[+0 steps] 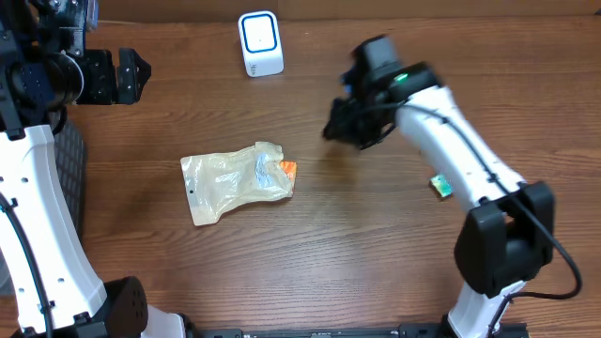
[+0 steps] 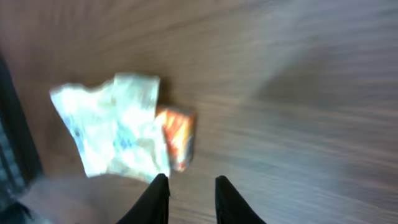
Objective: Scan the item barcode
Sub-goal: 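Move the right gripper to the orange tissue pack by the pouch, then close the right gripper on the orange tissue pack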
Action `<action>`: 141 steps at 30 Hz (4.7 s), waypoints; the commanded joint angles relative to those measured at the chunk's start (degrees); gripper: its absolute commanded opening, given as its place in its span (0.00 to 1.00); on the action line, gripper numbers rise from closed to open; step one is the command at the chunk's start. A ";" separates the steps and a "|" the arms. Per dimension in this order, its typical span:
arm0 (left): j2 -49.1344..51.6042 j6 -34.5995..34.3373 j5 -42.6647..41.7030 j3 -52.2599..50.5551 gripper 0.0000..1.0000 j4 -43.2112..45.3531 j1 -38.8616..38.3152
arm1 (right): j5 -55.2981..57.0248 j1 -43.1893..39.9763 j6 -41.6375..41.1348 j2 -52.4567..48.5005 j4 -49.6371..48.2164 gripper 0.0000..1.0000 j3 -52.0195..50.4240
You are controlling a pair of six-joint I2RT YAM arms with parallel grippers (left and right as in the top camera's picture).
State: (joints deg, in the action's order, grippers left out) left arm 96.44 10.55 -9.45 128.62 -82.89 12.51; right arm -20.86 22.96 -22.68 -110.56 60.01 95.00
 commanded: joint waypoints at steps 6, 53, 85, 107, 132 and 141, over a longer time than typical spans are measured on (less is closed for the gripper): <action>-0.17 0.83 -0.66 0.02 1.00 0.07 0.22 | -1.09 13.38 -4.52 -0.11 -6.93 0.27 -8.96; -0.17 0.83 -0.66 0.02 0.99 0.07 0.24 | 6.99 13.35 -11.15 -1.29 -24.26 0.28 -11.21; -0.17 0.83 -0.66 0.02 1.00 0.07 0.31 | 5.88 12.33 -15.17 -8.74 -16.61 0.04 -11.69; -0.17 0.83 -0.66 0.02 1.00 0.07 0.22 | 15.96 3.78 -4.52 -6.27 -31.34 0.15 -10.19; -0.17 0.83 -0.66 0.02 1.00 0.09 0.24 | 1.31 3.17 -10.12 -5.51 -18.93 0.35 -12.28; -0.17 0.83 -0.66 0.02 1.00 0.09 0.22 | 1.25 3.32 -12.04 -7.41 -24.30 0.34 -14.86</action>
State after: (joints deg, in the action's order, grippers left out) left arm 96.44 10.55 -9.45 128.62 -82.89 12.53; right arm -20.10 26.28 -32.84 -117.49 36.80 80.40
